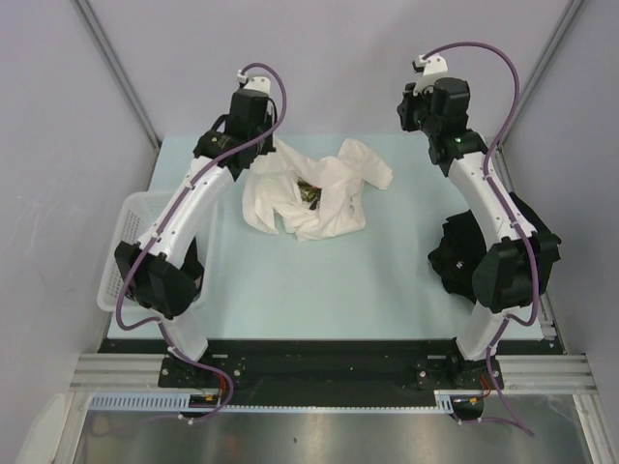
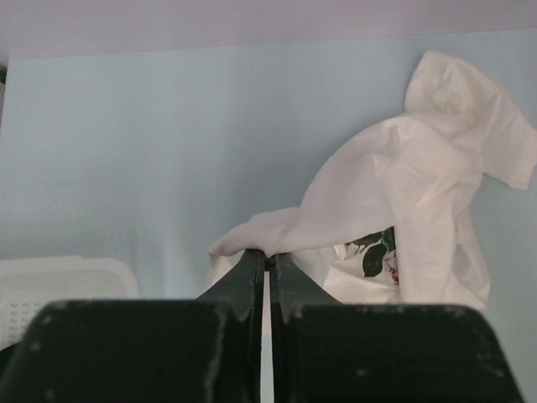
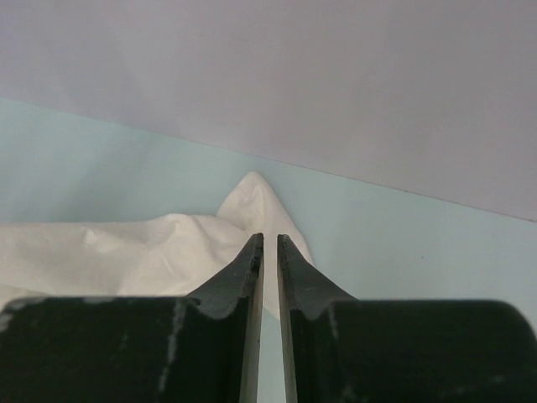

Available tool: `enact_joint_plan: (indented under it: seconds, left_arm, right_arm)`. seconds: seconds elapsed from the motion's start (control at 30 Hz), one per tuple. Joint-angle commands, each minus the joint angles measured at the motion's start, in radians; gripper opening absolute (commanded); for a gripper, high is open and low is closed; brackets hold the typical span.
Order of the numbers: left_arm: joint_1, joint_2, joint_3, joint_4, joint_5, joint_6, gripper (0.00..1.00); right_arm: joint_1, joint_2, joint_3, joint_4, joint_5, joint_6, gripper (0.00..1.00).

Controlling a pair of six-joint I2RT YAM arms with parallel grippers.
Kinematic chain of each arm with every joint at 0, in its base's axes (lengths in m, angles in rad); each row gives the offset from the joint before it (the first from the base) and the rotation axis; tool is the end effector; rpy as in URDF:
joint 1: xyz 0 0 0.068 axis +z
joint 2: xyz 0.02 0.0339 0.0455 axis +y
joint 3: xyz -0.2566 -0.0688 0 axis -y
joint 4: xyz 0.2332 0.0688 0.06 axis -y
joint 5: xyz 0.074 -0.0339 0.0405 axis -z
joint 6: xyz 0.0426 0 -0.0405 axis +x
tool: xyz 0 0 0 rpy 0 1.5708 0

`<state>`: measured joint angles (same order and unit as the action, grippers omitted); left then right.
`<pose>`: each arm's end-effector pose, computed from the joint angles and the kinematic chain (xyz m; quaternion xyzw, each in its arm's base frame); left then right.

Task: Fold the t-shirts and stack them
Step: Flatten out the tshirt

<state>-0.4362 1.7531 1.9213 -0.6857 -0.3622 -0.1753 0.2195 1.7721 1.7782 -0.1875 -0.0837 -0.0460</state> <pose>0.3556 -0.1491 0.4077 0.0209 0.8549 -0.0003 0.5184 0.4079 0.0946 0.4053 -0.1281 0.7573 0.0874 0.6344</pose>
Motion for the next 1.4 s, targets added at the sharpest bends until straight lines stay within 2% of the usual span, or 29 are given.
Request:
enact_joint_plan:
  seconds: [0.0, 0.13, 0.37, 0.43, 0.67, 0.83, 1.13, 1.37]
  left_arm:
    - [-0.002, -0.033, -0.094, 0.043, 0.014, -0.041, 0.0]
    - [-0.001, -0.024, -0.082, 0.057, 0.012, -0.035, 0.0]
    - [-0.003, -0.006, -0.048, 0.046, 0.003, -0.012, 0.0]
    - [-0.003, -0.004, -0.048, 0.043, 0.003, -0.01, 0.0]
    - [-0.003, -0.001, -0.05, 0.026, 0.0, -0.012, 0.0]
    - [-0.003, 0.005, -0.035, 0.015, 0.0, -0.016, 0.0]
    - [-0.003, 0.036, -0.004, 0.002, 0.012, -0.03, 0.0]
    - [-0.002, 0.046, 0.011, 0.002, 0.028, -0.035, 0.0]
  right_arm:
    - [-0.003, -0.065, -0.042, 0.037, 0.005, -0.011, 0.18]
    - [-0.02, -0.048, -0.112, 0.053, 0.004, 0.012, 0.2]
    - [-0.032, 0.098, -0.088, 0.031, 0.039, 0.067, 0.16]
    - [-0.038, 0.165, -0.053, 0.004, 0.045, 0.081, 0.17]
    - [-0.062, 0.34, 0.078, -0.076, 0.01, 0.193, 0.3]
    - [-0.06, 0.398, 0.099, -0.084, 0.001, 0.236, 0.31]
    - [-0.054, 0.421, 0.116, -0.158, 0.004, 0.281, 0.32]
    - [-0.052, 0.375, 0.017, -0.185, 0.022, 0.278, 0.33]
